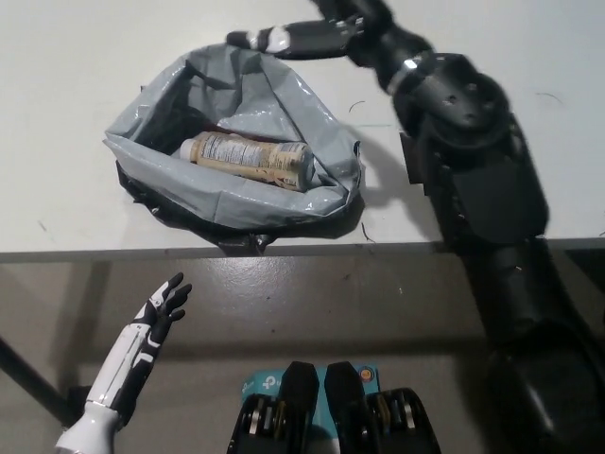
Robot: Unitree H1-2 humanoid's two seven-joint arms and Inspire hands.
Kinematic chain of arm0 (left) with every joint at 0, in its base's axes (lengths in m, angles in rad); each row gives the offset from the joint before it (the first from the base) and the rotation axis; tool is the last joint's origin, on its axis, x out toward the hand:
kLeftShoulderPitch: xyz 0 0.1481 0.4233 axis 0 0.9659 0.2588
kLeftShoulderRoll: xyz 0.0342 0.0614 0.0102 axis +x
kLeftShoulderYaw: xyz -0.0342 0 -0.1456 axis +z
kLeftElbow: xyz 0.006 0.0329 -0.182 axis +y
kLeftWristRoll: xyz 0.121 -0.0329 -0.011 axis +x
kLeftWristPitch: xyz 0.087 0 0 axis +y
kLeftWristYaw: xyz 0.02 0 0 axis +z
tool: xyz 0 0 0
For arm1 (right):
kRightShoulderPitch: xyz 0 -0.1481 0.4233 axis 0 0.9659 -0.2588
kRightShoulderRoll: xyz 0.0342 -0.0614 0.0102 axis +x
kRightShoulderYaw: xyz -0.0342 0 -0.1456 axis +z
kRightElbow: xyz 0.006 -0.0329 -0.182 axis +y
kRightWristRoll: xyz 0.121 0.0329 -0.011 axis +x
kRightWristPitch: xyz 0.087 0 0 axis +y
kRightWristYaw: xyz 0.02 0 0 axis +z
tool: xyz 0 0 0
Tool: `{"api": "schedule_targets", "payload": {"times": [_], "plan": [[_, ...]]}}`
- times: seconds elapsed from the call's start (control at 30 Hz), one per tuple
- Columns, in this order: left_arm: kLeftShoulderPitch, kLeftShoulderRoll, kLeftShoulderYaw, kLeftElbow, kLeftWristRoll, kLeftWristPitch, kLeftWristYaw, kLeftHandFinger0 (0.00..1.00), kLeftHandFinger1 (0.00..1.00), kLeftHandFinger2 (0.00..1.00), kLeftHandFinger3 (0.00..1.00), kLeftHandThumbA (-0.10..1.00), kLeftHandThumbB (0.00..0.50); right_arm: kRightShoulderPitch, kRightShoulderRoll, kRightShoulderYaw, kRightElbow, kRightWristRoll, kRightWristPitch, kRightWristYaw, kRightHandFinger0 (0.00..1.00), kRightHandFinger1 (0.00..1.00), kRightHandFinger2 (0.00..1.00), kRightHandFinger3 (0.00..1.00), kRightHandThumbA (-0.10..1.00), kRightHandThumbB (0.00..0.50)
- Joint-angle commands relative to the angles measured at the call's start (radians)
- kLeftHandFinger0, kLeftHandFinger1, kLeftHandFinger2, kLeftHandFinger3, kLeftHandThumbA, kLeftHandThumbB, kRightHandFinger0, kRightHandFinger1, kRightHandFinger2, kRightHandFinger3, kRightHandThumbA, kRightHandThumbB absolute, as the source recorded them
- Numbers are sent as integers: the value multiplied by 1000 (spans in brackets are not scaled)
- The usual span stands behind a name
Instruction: Use the right hand to pick up a bottle of protein shake and place it into a plastic bag on the left side
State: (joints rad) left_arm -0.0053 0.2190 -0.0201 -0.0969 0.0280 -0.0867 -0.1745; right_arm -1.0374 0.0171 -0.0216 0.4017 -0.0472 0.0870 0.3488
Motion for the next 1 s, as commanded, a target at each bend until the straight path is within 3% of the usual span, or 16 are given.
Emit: {"api": "schedule_targets", "payload": {"times": [0.0,0.13,0.17,0.2,0.23,0.37,0.43,0.57,0.63,0.73,0.8,0.9,0.97], "plan": [[10,14,19,-37,-29,11,-3,1000,1000,1000,1000,1000,298,74,-200,-169,-865,334,223,19,1000,1000,1000,1000,1000,483],[-13,18,25,-21,-21,-6,4,1000,1000,1000,1000,1000,286,230,-271,-192,-1123,375,233,-10,1000,1000,1000,1000,1000,500],[-16,19,23,-23,-6,5,9,1000,1000,1000,1000,1000,311,298,-297,-206,-1200,413,220,-27,1000,1000,1000,1000,1000,480],[-27,19,23,-22,3,12,13,1000,1000,1000,1000,1000,320,355,-317,-216,-1242,439,176,-38,1000,1000,1000,1000,1000,430],[-32,19,23,-20,4,10,13,1000,1000,1000,1000,1000,309,399,-317,-221,-1269,435,150,-49,1000,1000,1000,1000,993,397],[-32,11,16,-8,10,-15,15,1000,1000,1000,1000,1000,283,635,-214,-197,-1352,304,-12,-121,1000,1000,1000,1000,964,321],[-33,6,11,-7,12,-12,14,1000,1000,1000,1000,1000,291,765,-150,-177,-1352,284,-80,-130,1000,1000,1000,1000,1000,380],[-48,9,15,-8,28,3,22,1000,1000,1000,1000,1000,303,914,-37,-113,-1274,326,-173,-137,1000,1000,1000,1000,1000,407],[-45,12,21,-6,22,-1,23,1000,1000,1000,1000,1000,300,972,2,-83,-1178,257,-277,-116,1000,1000,1000,1000,1000,338],[-28,15,18,-8,18,-12,17,1000,1000,1000,1000,1000,288,1025,35,-85,-1073,163,-303,-130,1000,1000,1000,1000,1000,352],[-25,13,16,-5,16,-16,14,1000,1000,1000,1000,1000,293,1019,34,-111,-948,111,-351,-147,1000,1000,1000,1000,1000,306],[-15,14,15,-3,9,-22,9,1000,1000,1000,1000,1000,294,1018,36,-127,-799,66,-399,-168,1000,1000,1000,1000,1000,332],[-18,15,15,-3,7,-8,7,1000,1000,1000,1000,1000,306,993,23,-132,-650,24,-475,-185,1000,1000,1000,1000,1000,272]]}}
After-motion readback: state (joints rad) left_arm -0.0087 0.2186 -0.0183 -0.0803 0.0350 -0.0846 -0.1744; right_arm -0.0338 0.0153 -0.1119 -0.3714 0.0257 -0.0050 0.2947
